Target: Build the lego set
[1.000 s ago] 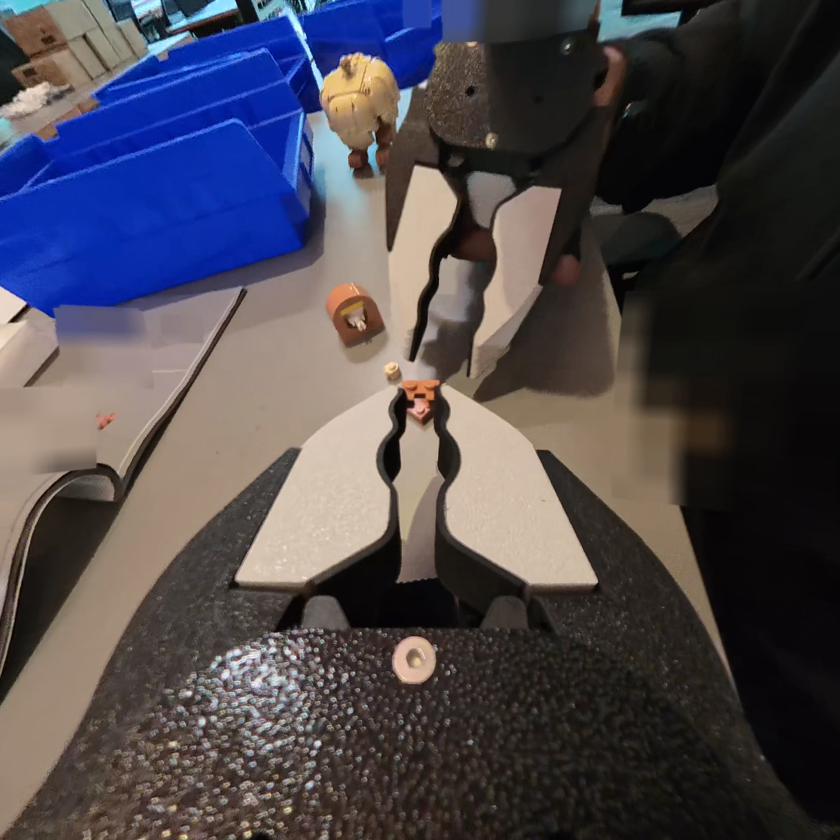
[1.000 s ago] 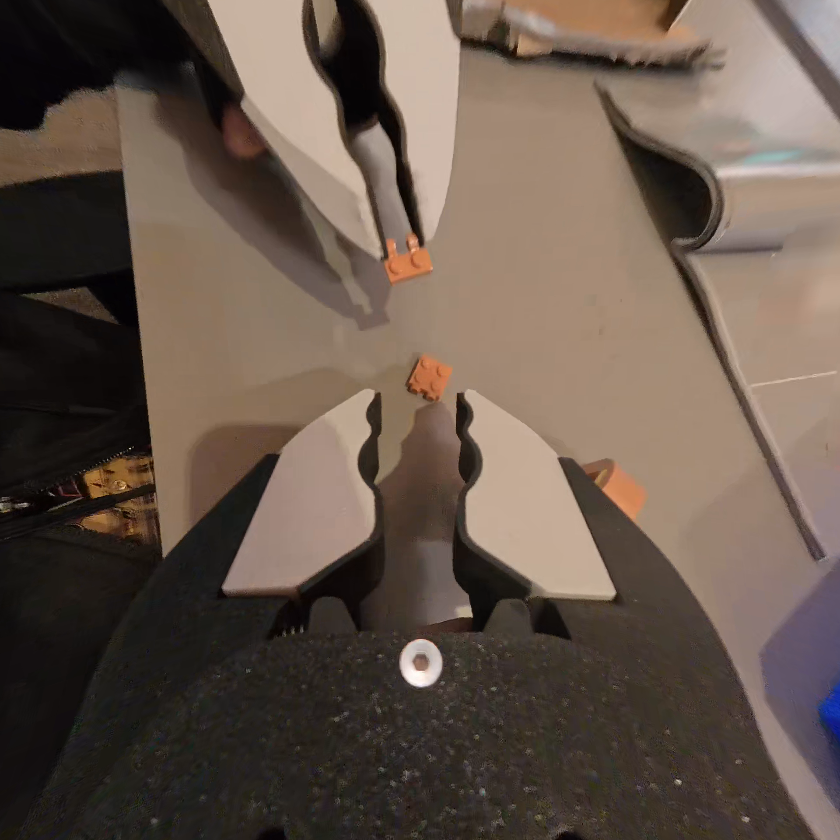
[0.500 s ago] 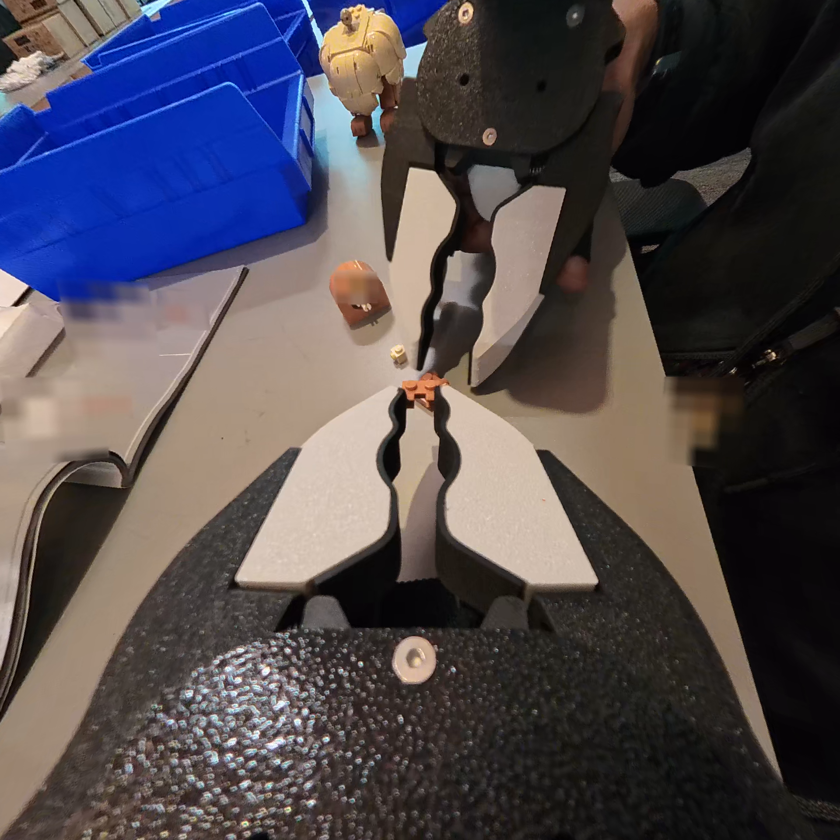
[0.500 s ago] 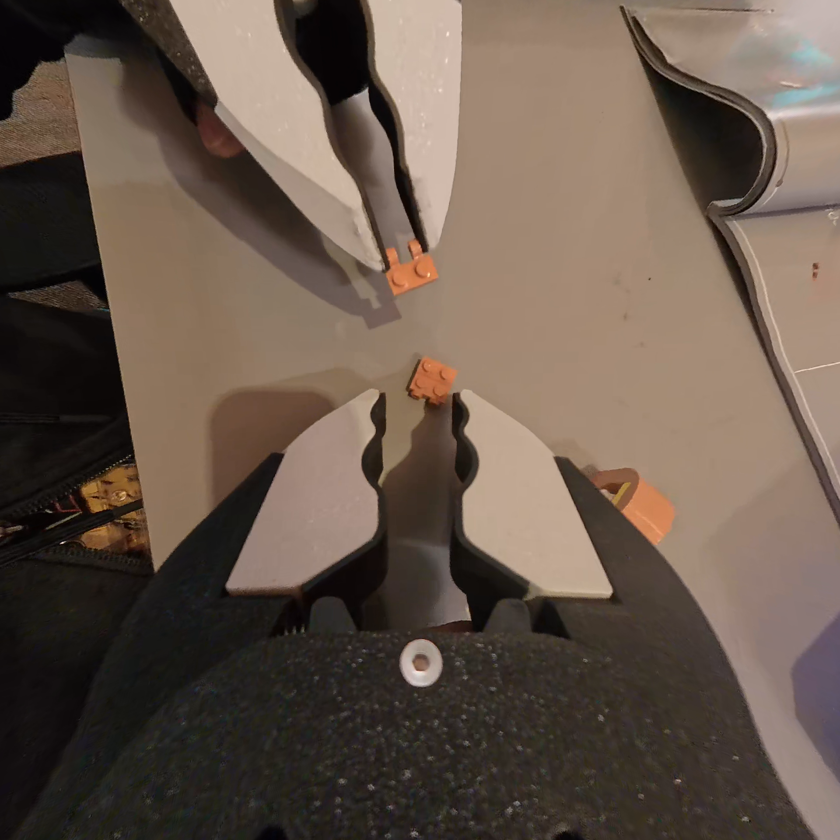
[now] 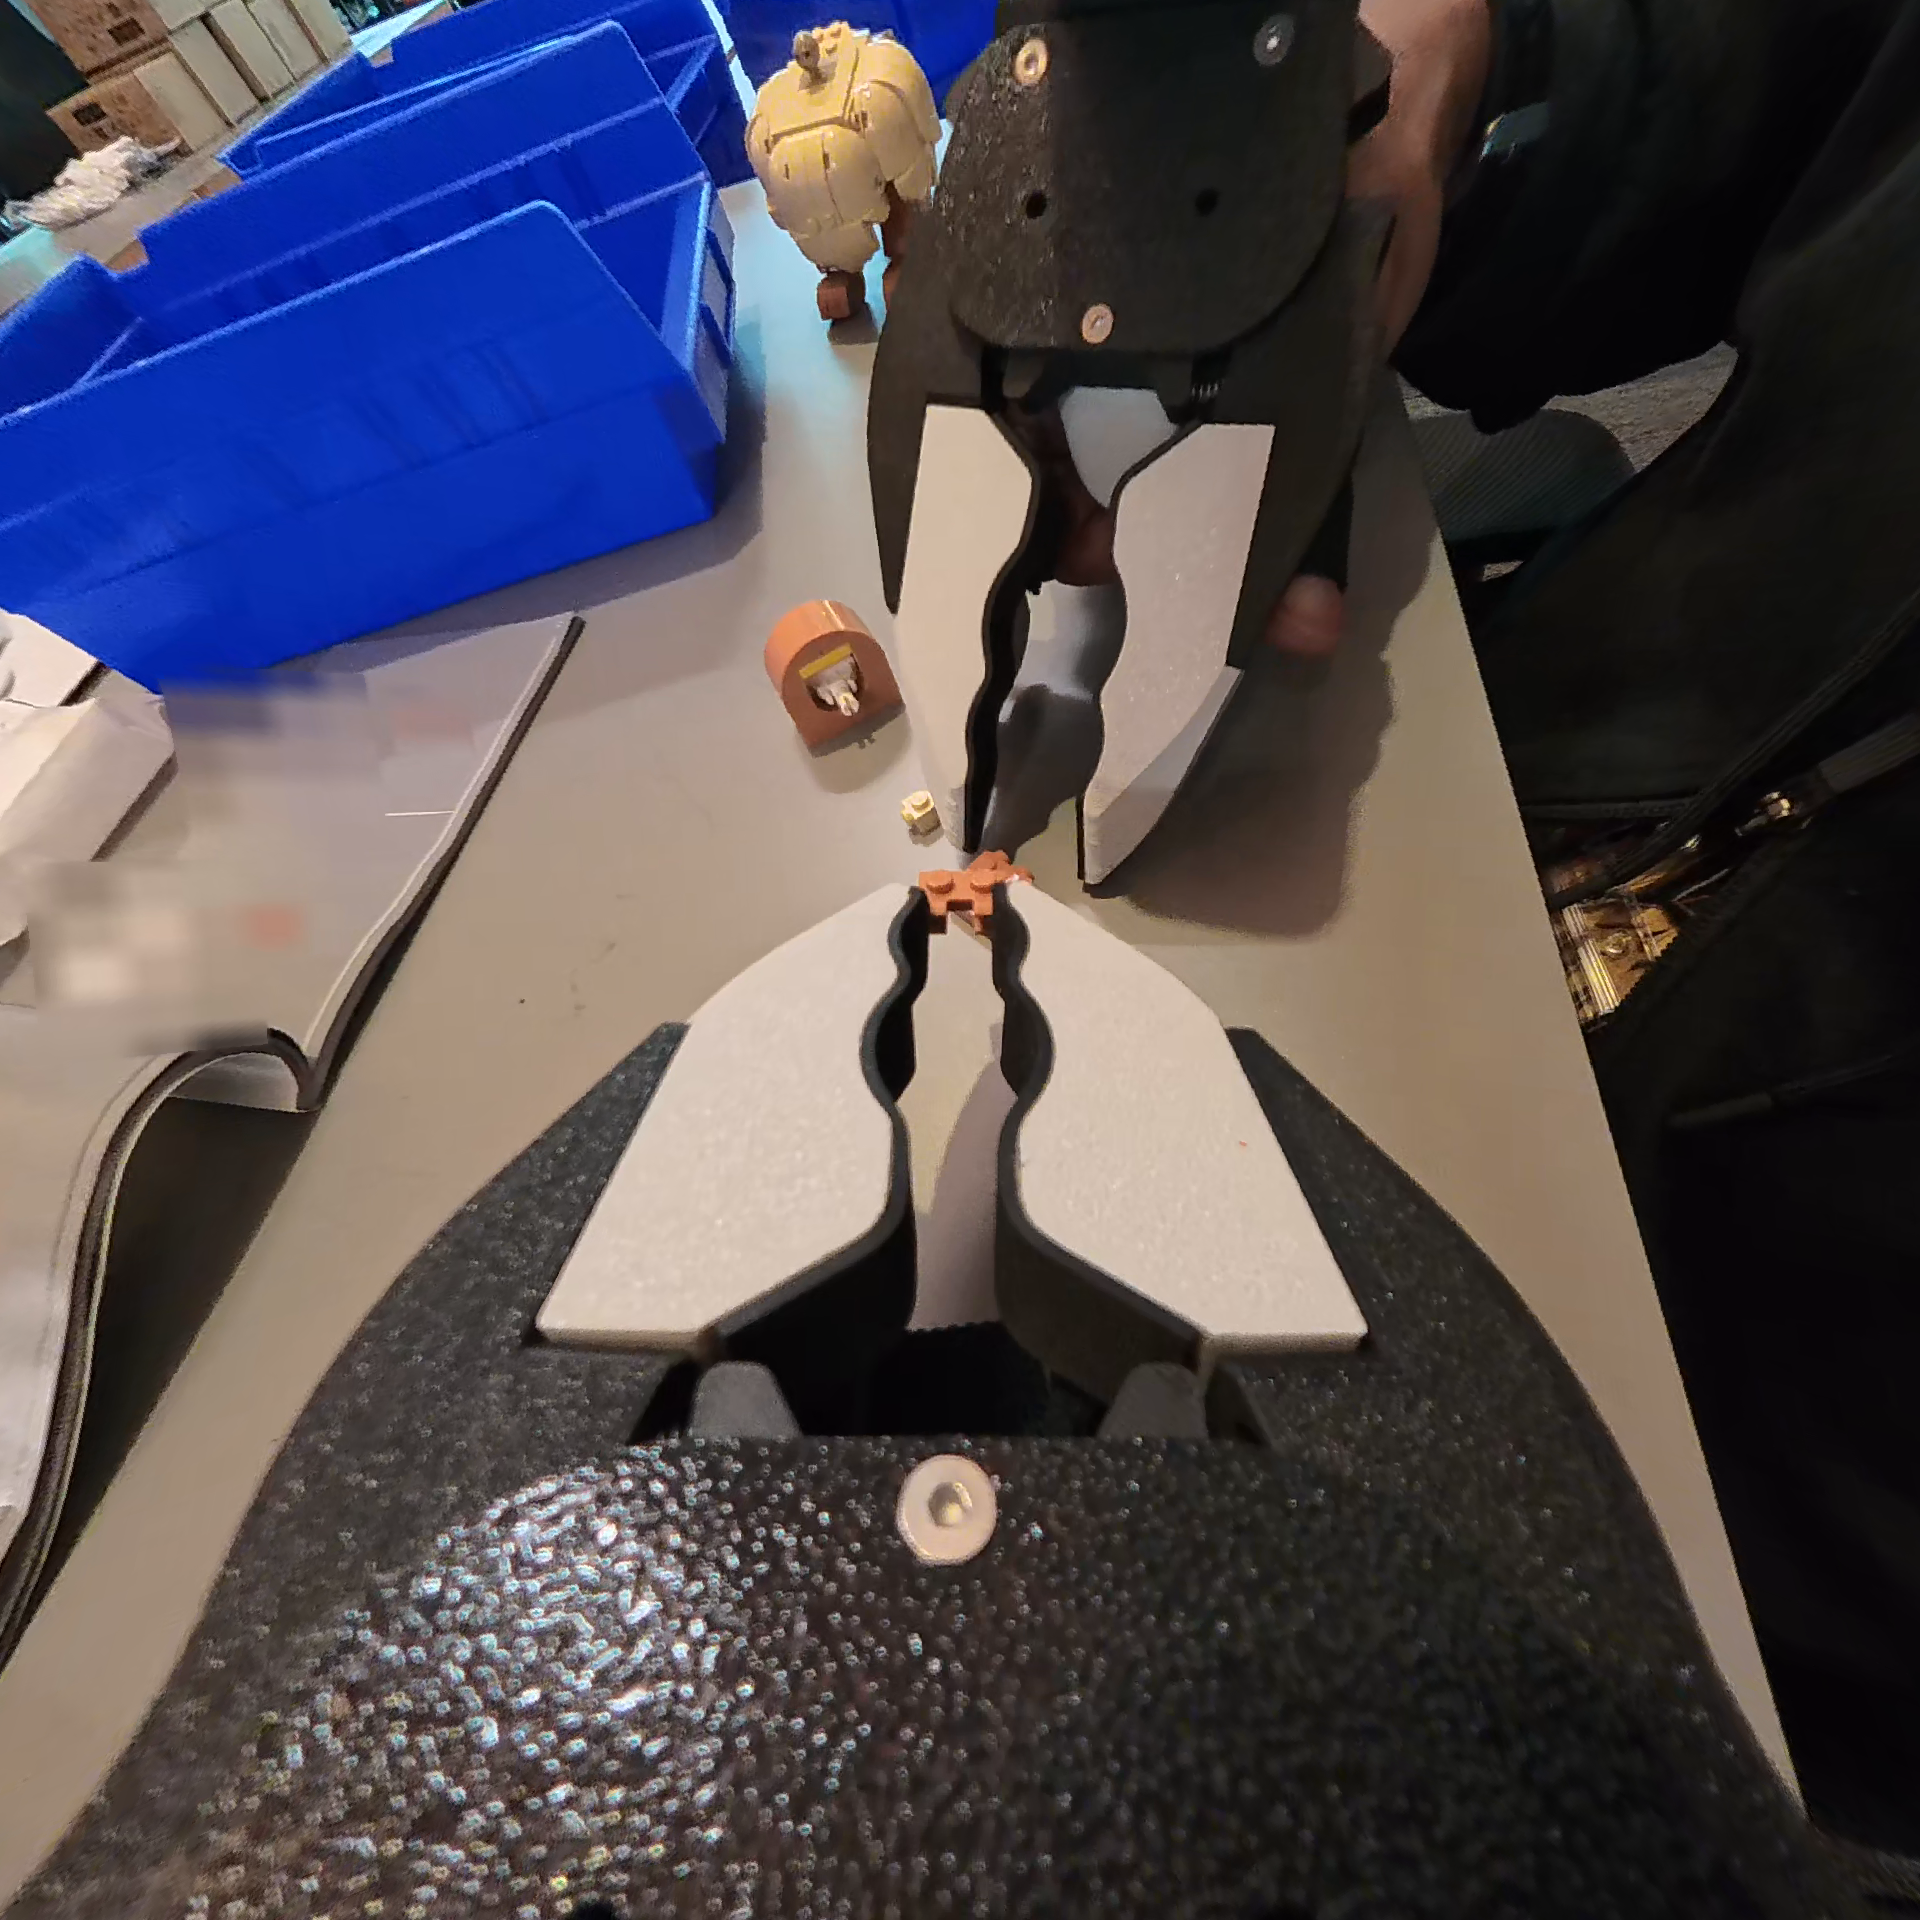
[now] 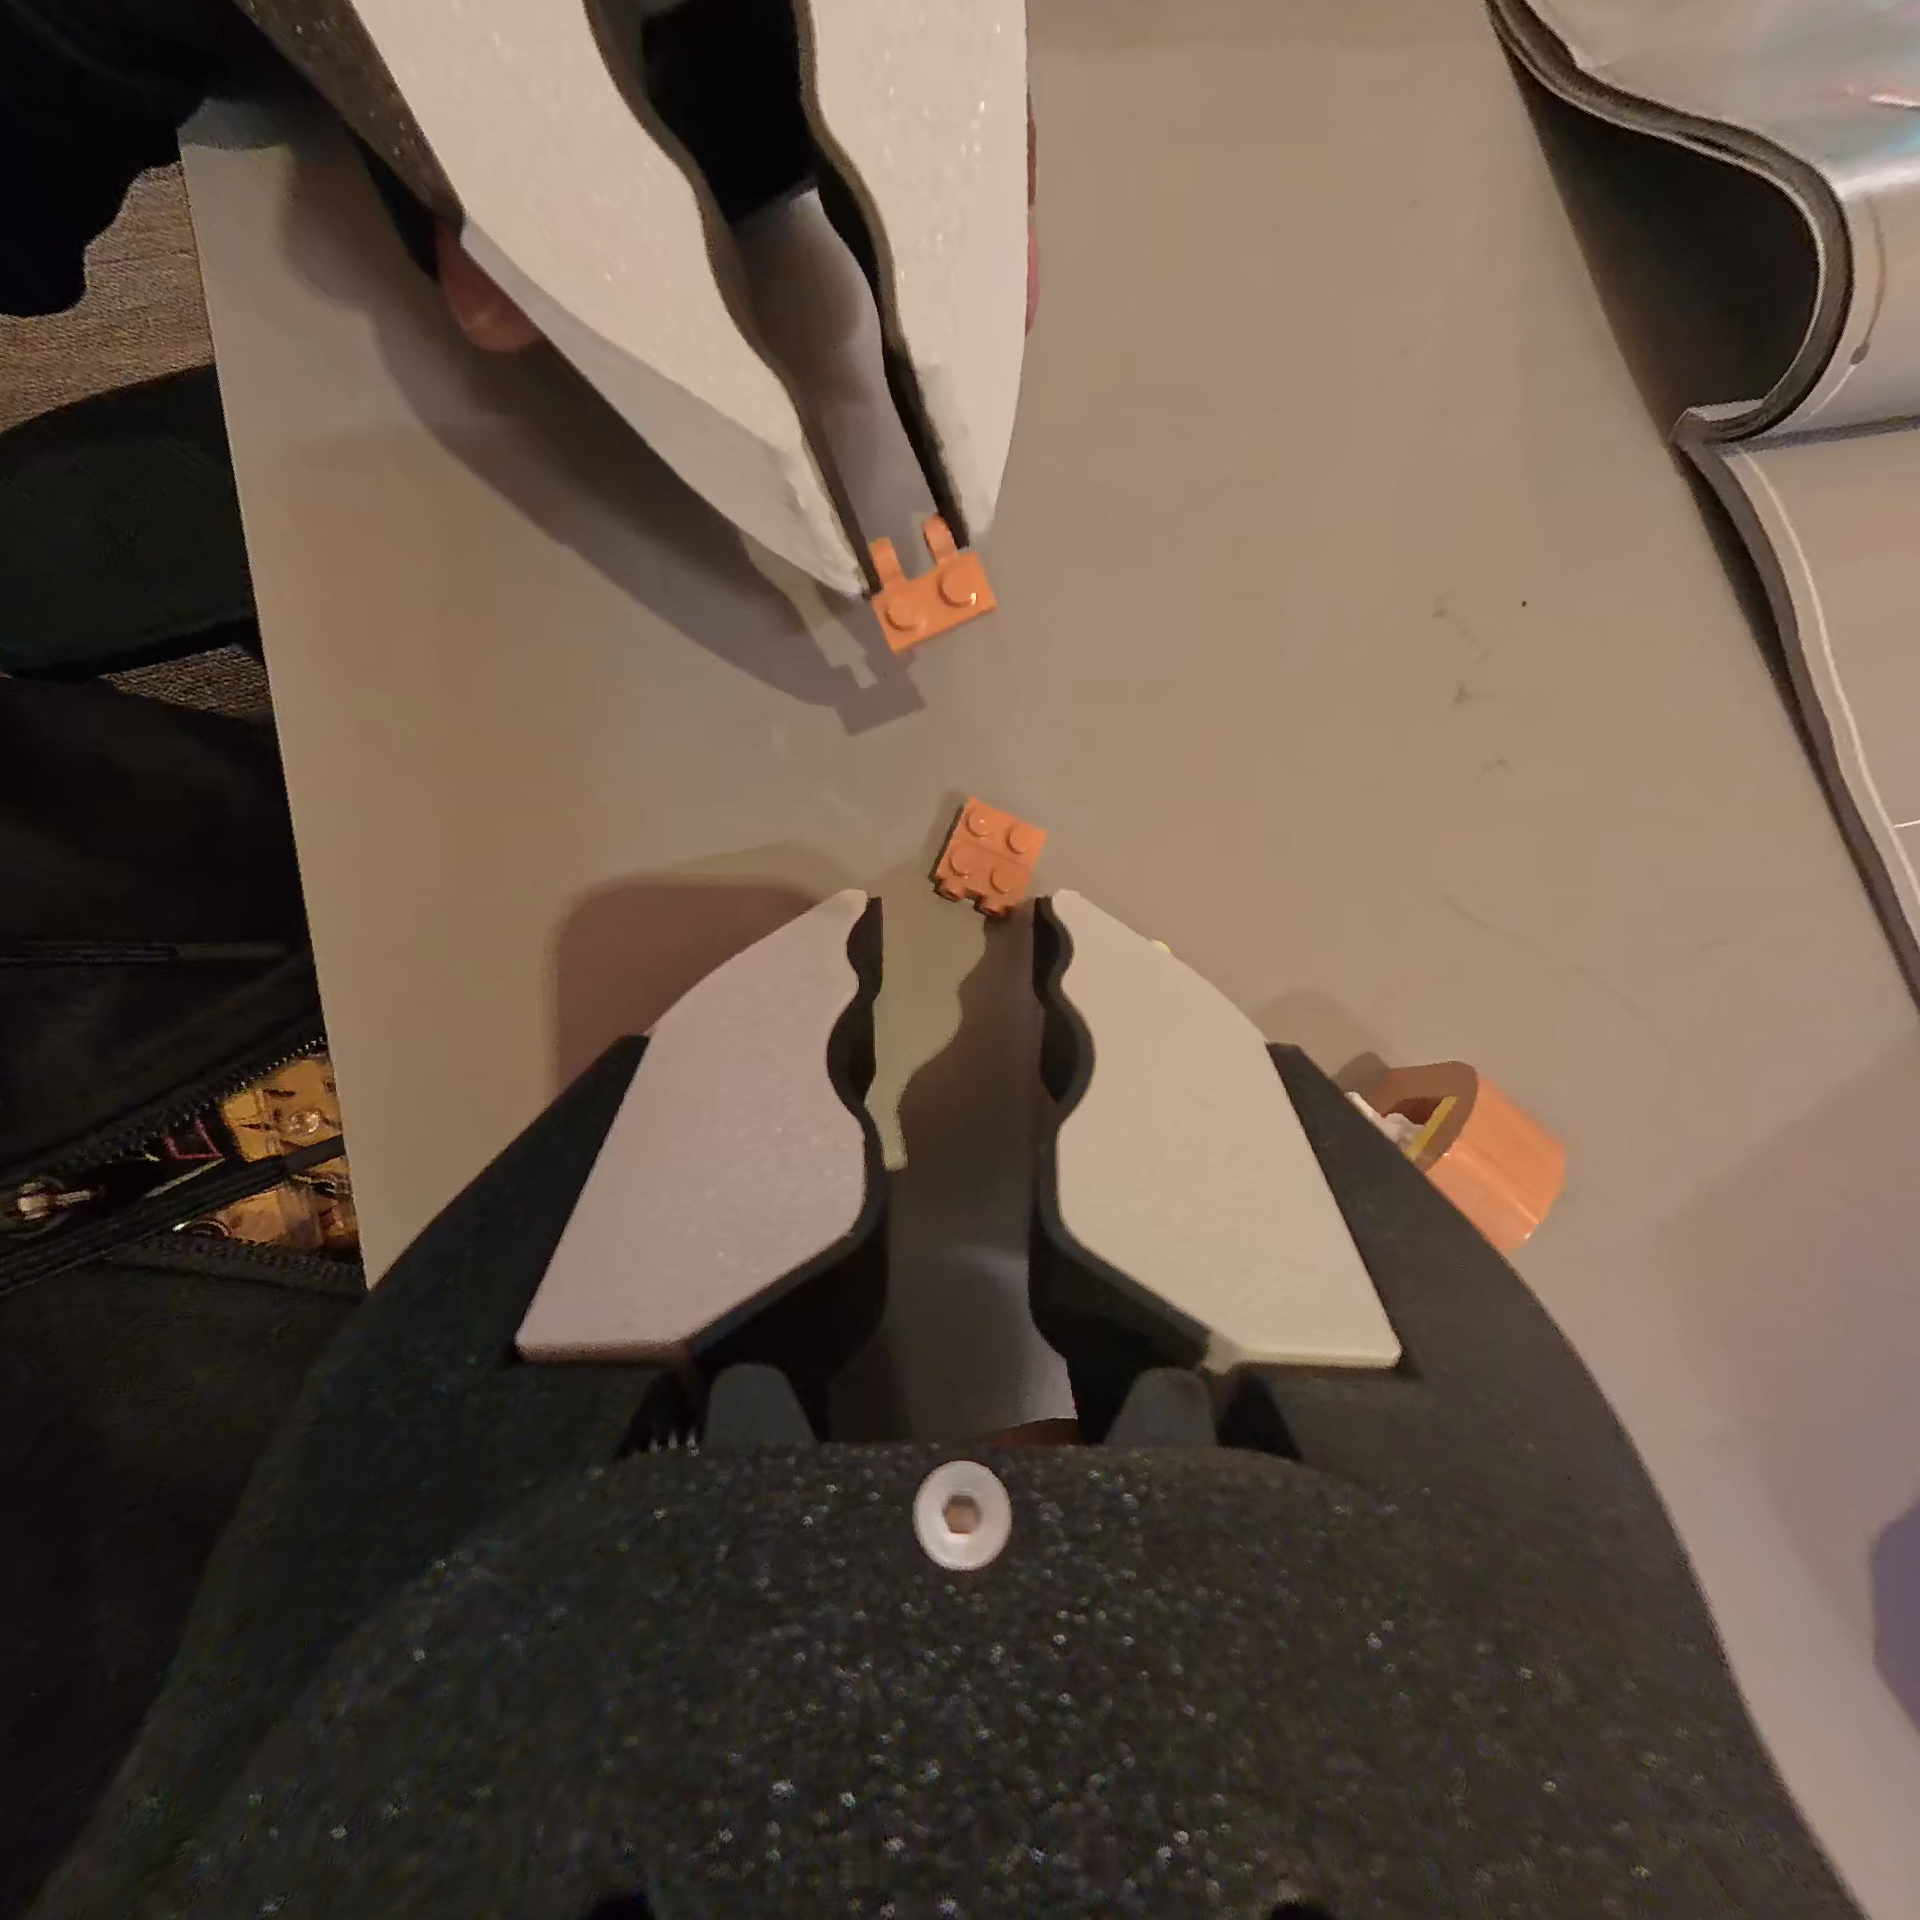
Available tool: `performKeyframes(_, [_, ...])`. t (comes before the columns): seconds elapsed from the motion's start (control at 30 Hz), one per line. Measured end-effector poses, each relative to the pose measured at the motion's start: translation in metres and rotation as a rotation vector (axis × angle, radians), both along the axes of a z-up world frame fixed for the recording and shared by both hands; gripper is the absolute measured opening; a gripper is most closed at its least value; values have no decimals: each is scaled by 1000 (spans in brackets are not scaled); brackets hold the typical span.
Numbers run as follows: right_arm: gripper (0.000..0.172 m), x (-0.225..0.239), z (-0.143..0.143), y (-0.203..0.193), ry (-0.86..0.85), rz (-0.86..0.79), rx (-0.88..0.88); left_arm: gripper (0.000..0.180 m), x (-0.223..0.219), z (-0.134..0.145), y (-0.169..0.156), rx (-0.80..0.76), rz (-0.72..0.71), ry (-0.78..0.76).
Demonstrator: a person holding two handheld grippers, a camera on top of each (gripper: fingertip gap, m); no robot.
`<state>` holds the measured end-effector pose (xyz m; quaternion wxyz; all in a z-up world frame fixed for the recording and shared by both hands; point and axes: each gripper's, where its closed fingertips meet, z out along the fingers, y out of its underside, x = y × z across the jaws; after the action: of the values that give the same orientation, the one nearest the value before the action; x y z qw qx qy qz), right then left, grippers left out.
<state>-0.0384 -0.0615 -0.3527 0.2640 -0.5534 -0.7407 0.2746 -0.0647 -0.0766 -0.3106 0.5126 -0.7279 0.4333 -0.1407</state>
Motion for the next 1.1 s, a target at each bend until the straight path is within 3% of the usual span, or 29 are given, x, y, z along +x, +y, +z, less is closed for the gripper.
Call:
performKeyframes(0.7, [26, 2, 0, 2, 3, 2, 11, 11, -2, 2, 0, 2, 10, -18])
performKeyframes(1.1, [24, 0, 0, -18, -23, 26, 3, 11, 4, -14, -2, -259, 170, -96])
